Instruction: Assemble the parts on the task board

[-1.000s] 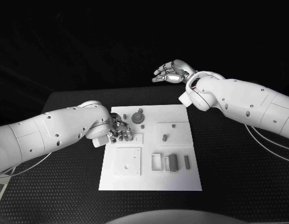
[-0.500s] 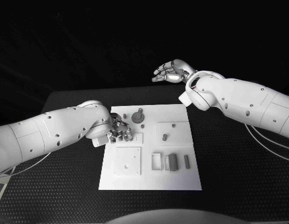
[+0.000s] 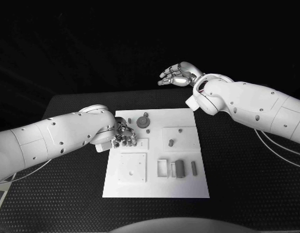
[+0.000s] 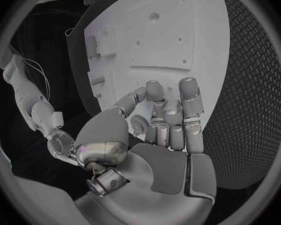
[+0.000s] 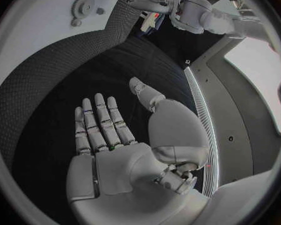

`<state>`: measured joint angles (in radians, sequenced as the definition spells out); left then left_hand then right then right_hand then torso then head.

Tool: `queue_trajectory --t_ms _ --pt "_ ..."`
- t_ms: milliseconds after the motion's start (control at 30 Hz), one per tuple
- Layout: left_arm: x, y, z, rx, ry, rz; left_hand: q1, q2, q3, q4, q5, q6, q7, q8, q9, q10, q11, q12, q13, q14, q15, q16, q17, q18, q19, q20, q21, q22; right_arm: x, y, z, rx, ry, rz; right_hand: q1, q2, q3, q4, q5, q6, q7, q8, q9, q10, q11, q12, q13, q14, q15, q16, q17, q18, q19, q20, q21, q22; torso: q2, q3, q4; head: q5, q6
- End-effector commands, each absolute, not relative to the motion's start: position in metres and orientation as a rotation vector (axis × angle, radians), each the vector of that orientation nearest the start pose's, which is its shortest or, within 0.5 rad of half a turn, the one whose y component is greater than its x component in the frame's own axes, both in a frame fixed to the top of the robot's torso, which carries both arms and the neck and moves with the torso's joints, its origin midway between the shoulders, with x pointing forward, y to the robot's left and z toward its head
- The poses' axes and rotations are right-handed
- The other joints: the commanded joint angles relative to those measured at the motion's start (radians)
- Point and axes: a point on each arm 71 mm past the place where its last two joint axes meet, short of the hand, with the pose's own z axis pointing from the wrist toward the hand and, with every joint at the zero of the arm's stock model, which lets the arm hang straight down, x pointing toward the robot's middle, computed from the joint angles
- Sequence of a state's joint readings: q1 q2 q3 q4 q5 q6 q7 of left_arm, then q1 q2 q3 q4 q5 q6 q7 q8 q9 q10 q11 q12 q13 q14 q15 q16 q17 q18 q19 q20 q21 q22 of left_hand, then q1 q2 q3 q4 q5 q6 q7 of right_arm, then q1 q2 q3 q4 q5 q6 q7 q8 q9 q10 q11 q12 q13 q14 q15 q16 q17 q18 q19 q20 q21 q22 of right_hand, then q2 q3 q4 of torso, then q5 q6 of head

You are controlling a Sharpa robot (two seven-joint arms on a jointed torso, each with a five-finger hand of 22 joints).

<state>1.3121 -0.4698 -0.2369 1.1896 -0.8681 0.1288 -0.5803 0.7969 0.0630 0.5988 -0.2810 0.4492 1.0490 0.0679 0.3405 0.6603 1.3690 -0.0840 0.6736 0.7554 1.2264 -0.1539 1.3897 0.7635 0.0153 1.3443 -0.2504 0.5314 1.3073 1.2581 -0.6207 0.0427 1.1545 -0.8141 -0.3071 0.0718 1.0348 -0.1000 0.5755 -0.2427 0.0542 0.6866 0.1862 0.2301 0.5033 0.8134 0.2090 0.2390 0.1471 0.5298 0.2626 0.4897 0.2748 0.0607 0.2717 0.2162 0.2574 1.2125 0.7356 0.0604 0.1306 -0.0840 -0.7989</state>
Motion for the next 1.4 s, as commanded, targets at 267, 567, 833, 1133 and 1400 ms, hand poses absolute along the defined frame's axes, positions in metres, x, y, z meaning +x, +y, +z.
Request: queue_trajectory --t_ms 267,567,833,1133,1400 --pt "0.518 0.129 -0.254 -0.161 2.412 -0.298 0.000 0.013 0.026 -0.008 0.003 0.138 -0.046 0.005 0.001 0.007 -0.003 0.007 0.002 0.029 -0.039 0.006 -0.002 0.000 0.018 -0.014 0.008 0.024 0.568 -0.198 -0.148 0.439 1.585 0.986 0.006 0.007 -0.002 -0.002 -0.005 -0.004 0.038 0.007 -0.001 0.009 -0.002 -0.004 -0.003 0.007 -0.001 -0.006 -0.002 -0.015 -0.005 0.003 -0.005 0.002 0.000 0.0000 -0.0001 0.000 0.000" --pt "0.517 0.128 -0.254 -0.159 2.423 -0.302 -0.001 0.013 0.028 -0.008 0.001 0.138 -0.046 0.006 0.001 0.008 -0.003 0.007 0.002 0.030 -0.039 0.008 -0.003 0.000 0.019 -0.014 0.010 0.024 0.568 -0.199 -0.148 0.440 1.586 0.985 0.005 0.007 -0.003 -0.002 -0.005 -0.003 0.038 0.007 -0.001 0.010 -0.002 -0.005 -0.004 0.008 -0.001 -0.007 -0.002 -0.015 -0.005 0.003 -0.005 0.003 0.001 0.0003 -0.0007 -0.003 -0.002" --pt "0.517 0.126 -0.254 -0.130 2.422 -0.288 -0.003 0.015 0.030 -0.008 -0.002 0.138 -0.047 0.006 0.002 0.008 -0.003 0.008 0.002 0.030 -0.039 0.009 -0.004 0.000 0.019 -0.014 0.011 0.023 0.568 -0.199 -0.149 0.440 1.587 0.985 0.005 0.007 -0.003 -0.002 -0.005 -0.003 0.038 0.007 -0.001 0.010 -0.002 -0.005 -0.005 0.008 -0.001 -0.007 -0.002 -0.015 -0.005 0.003 -0.006 0.004 0.000 0.0002 0.0001 -0.003 -0.002" --pt "0.516 0.123 -0.255 -0.073 2.409 -0.264 -0.009 0.020 0.032 -0.007 -0.010 0.138 -0.047 0.008 0.003 0.010 -0.004 0.009 0.001 0.031 -0.040 0.011 -0.006 0.000 0.020 -0.014 0.014 0.023 0.568 -0.199 -0.149 0.440 1.589 0.985 0.005 0.007 -0.003 -0.002 -0.005 -0.003 0.038 0.008 -0.002 0.011 -0.002 -0.006 -0.006 0.008 -0.001 -0.008 -0.003 -0.015 -0.005 0.003 -0.006 0.004 0.000 0.0009 -0.0006 -0.002 -0.003" --pt "0.515 0.120 -0.256 -0.031 2.405 -0.242 -0.011 0.019 0.036 -0.008 -0.007 0.142 -0.049 0.011 0.004 0.013 -0.005 0.011 0.001 0.033 -0.041 0.015 -0.007 0.000 0.022 -0.015 0.018 0.023 0.568 -0.199 -0.149 0.440 1.590 0.985 0.006 0.008 -0.004 -0.003 -0.005 -0.003 0.038 0.008 -0.002 0.011 -0.002 -0.007 -0.007 0.008 -0.001 -0.008 -0.003 -0.015 -0.005 0.003 -0.007 0.005 0.001 0.0015 -0.0009 -0.003 -0.003"
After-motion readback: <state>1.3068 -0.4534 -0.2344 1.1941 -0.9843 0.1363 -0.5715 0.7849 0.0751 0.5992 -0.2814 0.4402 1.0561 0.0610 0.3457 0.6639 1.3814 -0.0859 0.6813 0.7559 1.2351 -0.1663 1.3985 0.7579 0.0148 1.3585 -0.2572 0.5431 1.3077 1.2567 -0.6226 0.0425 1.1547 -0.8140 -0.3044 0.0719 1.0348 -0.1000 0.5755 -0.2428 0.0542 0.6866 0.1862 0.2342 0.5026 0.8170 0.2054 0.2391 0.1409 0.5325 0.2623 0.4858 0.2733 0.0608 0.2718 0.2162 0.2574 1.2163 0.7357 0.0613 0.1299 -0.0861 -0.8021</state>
